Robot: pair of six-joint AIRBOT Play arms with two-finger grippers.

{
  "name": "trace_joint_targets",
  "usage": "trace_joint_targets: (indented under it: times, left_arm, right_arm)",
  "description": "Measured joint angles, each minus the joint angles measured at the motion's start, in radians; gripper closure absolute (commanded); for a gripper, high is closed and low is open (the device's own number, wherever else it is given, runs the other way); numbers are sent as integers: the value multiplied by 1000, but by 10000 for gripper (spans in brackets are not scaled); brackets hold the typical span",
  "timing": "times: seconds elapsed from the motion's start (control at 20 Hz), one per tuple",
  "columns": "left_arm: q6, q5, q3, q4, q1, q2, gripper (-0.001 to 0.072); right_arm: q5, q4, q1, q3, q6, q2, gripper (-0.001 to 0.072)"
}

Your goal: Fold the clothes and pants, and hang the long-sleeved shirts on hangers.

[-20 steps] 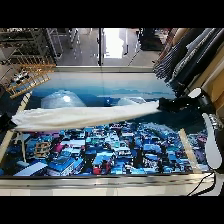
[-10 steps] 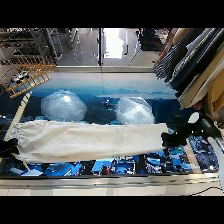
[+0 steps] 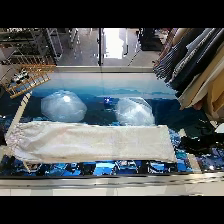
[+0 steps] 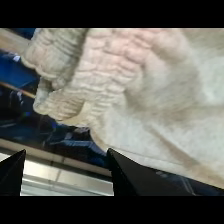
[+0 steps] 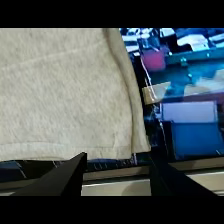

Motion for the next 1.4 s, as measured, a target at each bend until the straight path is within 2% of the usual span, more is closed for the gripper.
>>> trace_joint_targets:
  times: [0.25, 0.5, 0.55, 0.6, 0.65, 0.7, 0.75, 0.85, 0.9, 0.95, 1.2, 1.4]
  left_arm:
    - [45, -1, 37, -251, -3, 32, 181]
    - [82, -22, 43, -438, -8, 38, 183]
    - [92, -23, 39, -454, -10, 38, 212]
    - [102, -23, 28, -470, -13, 38, 278]
    - [112, -27, 14, -480, -16, 37, 300]
    - [120, -26, -6, -489, -21, 35, 301]
    - [124, -27, -32, -496, -27, 34, 304]
    - [142, -27, -92, -507, -44, 32, 308]
    - [153, -28, -119, -510, -53, 31, 309]
    - [162, -29, -142, -512, -61, 31, 308]
    - [185, -27, -195, -544, -95, 31, 309]
    - [192, -19, -204, -588, -113, 31, 309]
  right_arm:
    - [-41, 185, -117, 19, -152, -206, 249]
    - [-35, 261, -109, 71, -255, -354, 255]
    - [-22, 277, -94, 75, -272, -371, 287]
    - [-8, 297, -72, 79, -286, -387, 319]
    - [-3, 314, -46, 82, -298, -400, 339]
    - [-2, 327, -17, 84, -305, -410, 420]
    - [-11, 332, 6, 85, -305, -416, 429]
    - [-28, 343, 38, 96, -287, -422, 356]
    - [-26, 344, 44, 102, -281, -419, 260]
    - [-17, 344, 45, 107, -275, -410, 208]
    - [18, 318, -17, 137, -262, -323, 193]
    - [37, 293, -95, 148, -267, -328, 193]
